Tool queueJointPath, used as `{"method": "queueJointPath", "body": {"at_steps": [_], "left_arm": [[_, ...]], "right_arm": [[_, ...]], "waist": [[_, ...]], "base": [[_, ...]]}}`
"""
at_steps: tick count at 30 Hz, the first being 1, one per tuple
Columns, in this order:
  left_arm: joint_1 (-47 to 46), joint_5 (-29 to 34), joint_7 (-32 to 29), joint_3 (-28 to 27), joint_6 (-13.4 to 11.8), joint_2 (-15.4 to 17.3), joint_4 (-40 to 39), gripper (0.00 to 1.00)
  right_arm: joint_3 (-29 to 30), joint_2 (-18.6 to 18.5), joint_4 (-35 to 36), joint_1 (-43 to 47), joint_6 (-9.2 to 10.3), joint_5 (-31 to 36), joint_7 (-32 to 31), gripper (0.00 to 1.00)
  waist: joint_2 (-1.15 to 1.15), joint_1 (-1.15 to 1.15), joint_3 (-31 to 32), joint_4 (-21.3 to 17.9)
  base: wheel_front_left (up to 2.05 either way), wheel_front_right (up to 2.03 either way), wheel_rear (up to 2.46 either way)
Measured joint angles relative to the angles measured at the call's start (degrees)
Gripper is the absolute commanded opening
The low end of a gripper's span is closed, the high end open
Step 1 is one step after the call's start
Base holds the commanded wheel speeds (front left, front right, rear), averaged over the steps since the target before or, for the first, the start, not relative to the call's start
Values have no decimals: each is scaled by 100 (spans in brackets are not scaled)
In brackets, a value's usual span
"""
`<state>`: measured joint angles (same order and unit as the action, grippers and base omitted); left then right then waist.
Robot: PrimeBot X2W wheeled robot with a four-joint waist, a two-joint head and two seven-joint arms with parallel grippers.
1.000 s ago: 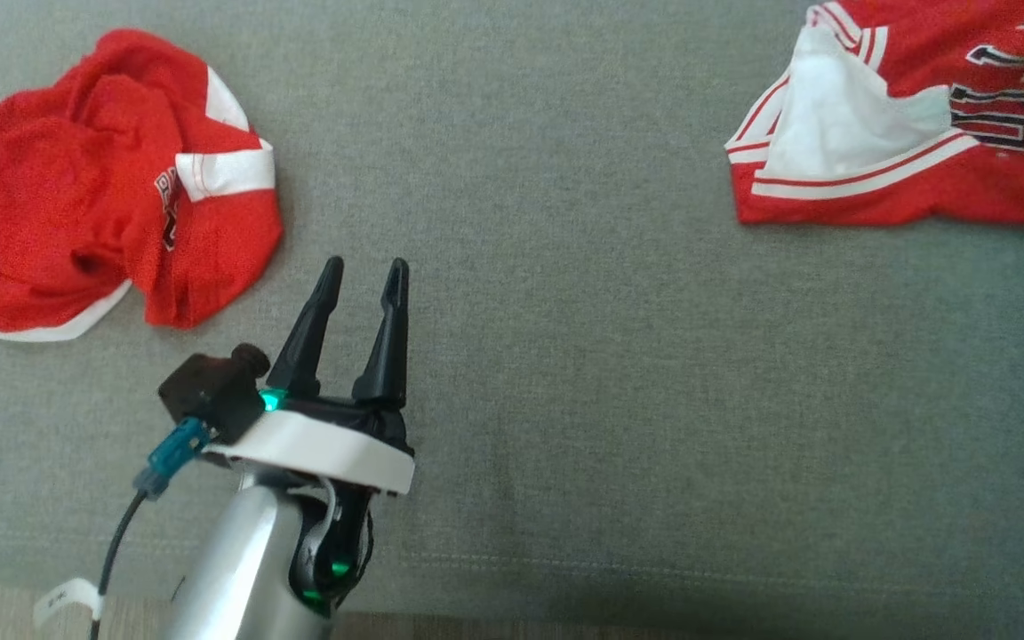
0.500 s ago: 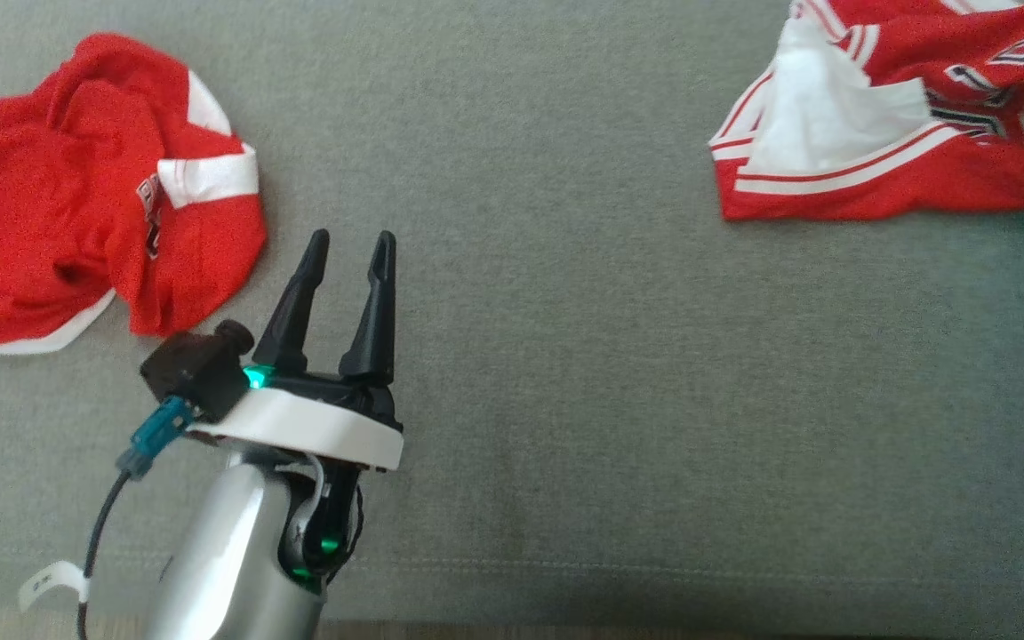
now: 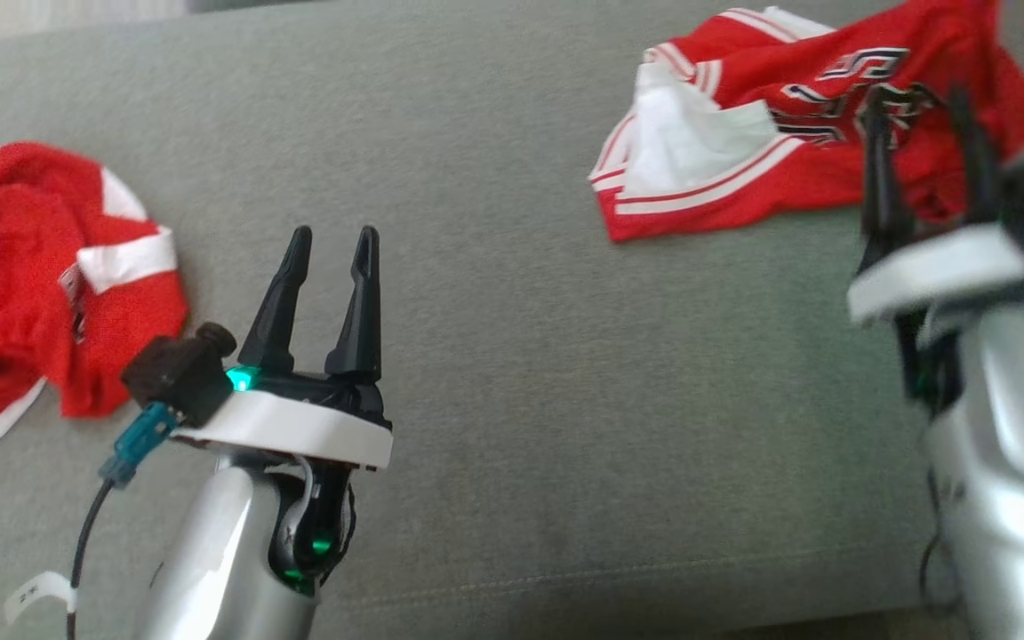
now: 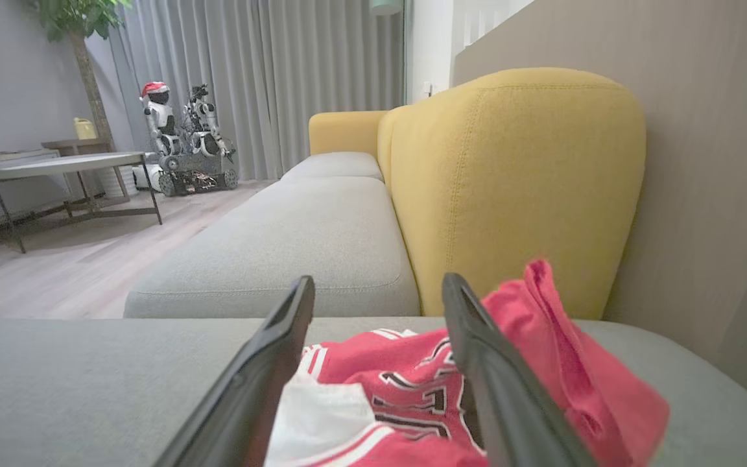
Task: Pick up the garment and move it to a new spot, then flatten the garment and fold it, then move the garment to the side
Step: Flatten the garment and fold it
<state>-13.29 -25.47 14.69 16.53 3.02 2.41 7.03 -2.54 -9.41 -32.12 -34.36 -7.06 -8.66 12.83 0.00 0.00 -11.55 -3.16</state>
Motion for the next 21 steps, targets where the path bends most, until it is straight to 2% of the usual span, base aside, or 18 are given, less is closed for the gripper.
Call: {"method": "queueJointPath", "body": {"at_steps": [6, 8, 15, 21], "left_arm": [[1, -40, 0, -45, -5, 1, 33, 100], [1, -40, 0, -79, -4, 1, 68, 100], [-189, 218, 0, -22, 35, 1, 545, 100], [-1179, 380, 0, 352, 110, -7, 1430, 100]], "right_arm": [[-171, 333, 1436, 1549, 0, -192, 98, 100], [-186, 415, 1680, 1794, 0, -253, 100, 100], [-280, 517, 2124, 1976, 0, -250, 111, 100], [-396, 573, 2328, 1974, 0, -249, 102, 100]], "waist": [[0, 0, 99, -346], [0, 0, 92, -438], [0, 0, -42, -827], [0, 0, -335, -1230]], "base": [[0, 0, 0], [0, 0, 0], [0, 0, 0], [0, 0, 0]]}}
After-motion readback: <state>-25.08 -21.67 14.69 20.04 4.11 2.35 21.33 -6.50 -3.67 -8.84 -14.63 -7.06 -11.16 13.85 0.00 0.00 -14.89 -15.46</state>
